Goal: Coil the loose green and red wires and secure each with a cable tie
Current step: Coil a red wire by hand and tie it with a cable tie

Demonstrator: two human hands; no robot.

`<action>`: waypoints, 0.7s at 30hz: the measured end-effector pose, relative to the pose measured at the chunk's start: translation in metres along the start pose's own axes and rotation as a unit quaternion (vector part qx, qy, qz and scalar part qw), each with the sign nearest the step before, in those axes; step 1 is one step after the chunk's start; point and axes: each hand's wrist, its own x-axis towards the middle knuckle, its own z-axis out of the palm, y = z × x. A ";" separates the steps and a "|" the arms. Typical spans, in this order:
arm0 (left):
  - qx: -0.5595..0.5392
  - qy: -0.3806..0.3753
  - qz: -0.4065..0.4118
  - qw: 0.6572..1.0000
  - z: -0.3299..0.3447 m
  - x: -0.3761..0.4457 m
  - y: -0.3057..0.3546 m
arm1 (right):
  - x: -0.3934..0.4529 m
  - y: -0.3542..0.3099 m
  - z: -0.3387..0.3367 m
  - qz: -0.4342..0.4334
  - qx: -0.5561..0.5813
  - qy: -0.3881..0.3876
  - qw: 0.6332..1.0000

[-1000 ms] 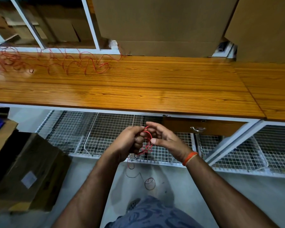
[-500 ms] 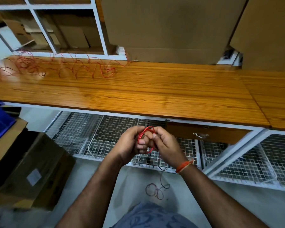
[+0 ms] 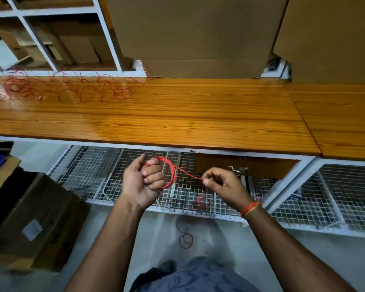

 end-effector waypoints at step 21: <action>0.304 0.042 0.186 0.933 0.010 0.031 -0.011 | 0.015 -0.040 0.011 -0.211 -0.194 -0.005 0.958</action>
